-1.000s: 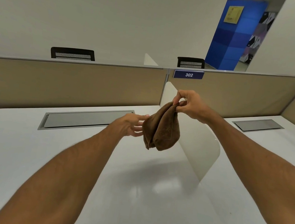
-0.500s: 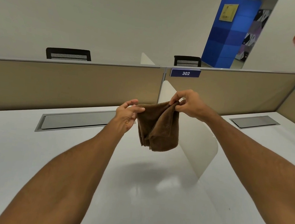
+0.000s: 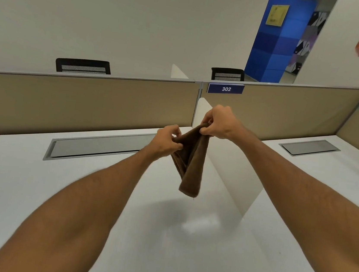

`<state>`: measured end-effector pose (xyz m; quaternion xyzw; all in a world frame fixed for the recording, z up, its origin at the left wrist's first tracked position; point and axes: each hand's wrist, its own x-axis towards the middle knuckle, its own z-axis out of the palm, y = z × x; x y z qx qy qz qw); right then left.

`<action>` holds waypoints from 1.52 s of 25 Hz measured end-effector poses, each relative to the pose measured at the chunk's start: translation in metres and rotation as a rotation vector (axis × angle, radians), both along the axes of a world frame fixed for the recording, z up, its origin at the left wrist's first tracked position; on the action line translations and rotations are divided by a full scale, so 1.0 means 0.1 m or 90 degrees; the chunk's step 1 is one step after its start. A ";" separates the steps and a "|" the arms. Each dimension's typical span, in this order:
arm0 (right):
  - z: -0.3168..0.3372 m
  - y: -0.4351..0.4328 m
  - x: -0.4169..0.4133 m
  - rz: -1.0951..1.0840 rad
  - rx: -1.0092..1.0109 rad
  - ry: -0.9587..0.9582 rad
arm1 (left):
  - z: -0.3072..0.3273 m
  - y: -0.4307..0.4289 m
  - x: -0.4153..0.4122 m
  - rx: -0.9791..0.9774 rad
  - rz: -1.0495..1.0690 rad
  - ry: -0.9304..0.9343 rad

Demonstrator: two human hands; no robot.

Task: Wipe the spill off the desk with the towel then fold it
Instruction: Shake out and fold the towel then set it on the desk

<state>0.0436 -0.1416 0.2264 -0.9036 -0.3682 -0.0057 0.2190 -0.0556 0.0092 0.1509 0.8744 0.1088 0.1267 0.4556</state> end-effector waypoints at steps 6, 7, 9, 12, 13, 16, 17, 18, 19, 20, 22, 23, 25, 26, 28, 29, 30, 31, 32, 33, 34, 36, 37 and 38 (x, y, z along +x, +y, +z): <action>-0.10 -0.15 0.06 -0.031 0.100 0.080 | 0.36 0.30 0.04 0.083 -0.050 0.049; -0.12 -0.17 0.07 -0.041 0.121 0.100 | 0.39 0.31 0.05 0.073 -0.048 0.053; -0.16 -0.18 0.10 -0.050 0.132 0.123 | 0.41 0.32 0.08 0.075 -0.038 0.078; -0.25 -0.17 0.13 -0.047 0.129 0.141 | 0.36 0.30 0.14 0.134 -0.028 0.102; -0.29 -0.17 0.14 -0.047 0.129 0.151 | 0.35 0.30 0.16 0.145 -0.026 0.114; -0.42 -0.22 0.19 -0.030 0.113 0.193 | 0.29 0.30 0.23 0.132 -0.060 0.180; -0.47 -0.24 0.22 -0.023 0.112 0.217 | 0.28 0.31 0.26 0.120 -0.076 0.201; -0.50 -0.26 0.25 -0.017 0.113 0.243 | 0.27 0.31 0.28 0.114 -0.089 0.220; -0.55 -0.26 0.30 -0.013 0.109 0.264 | 0.26 0.32 0.32 0.109 -0.102 0.243; -0.58 -0.26 0.36 -0.010 0.098 0.279 | 0.24 0.33 0.36 0.099 -0.115 0.268; -0.67 -0.22 0.50 -0.011 0.071 0.305 | 0.18 0.37 0.47 0.062 -0.136 0.315; -0.72 -0.16 0.58 -0.016 0.069 0.321 | 0.12 0.40 0.53 0.045 -0.135 0.327; -0.89 -0.02 0.76 -0.050 0.092 0.344 | -0.07 0.47 0.70 0.049 -0.086 0.316; -0.98 0.05 0.84 -0.081 0.110 0.334 | -0.20 0.50 0.78 0.089 -0.030 0.287; -1.19 0.17 0.98 -0.146 0.139 0.262 | -0.48 0.51 0.88 0.198 0.092 0.230; -1.30 0.23 1.03 -0.155 0.129 0.216 | -0.63 0.49 0.91 0.242 0.121 0.219; -1.42 0.27 1.05 -0.146 0.101 0.179 | -0.78 0.45 0.92 0.272 0.124 0.219; -1.57 0.31 1.04 -0.129 0.065 0.156 | -0.93 0.41 0.92 0.290 0.111 0.223; -1.73 0.33 1.00 -0.111 0.032 0.144 | -1.10 0.37 0.91 0.304 0.099 0.230; -1.90 0.35 0.95 -0.092 0.004 0.137 | -1.25 0.32 0.89 0.317 0.091 0.233; -2.07 0.35 0.89 -0.068 -0.020 0.127 | -1.41 0.28 0.87 0.328 0.082 0.242; -2.41 0.34 0.78 -0.014 -0.084 0.093 | -1.68 0.18 0.83 0.346 0.046 0.290; -2.56 0.34 0.73 0.004 -0.129 0.083 | -1.80 0.13 0.81 0.352 0.031 0.323; -2.67 0.34 0.69 0.010 -0.171 0.086 | -1.89 0.09 0.80 0.354 0.023 0.352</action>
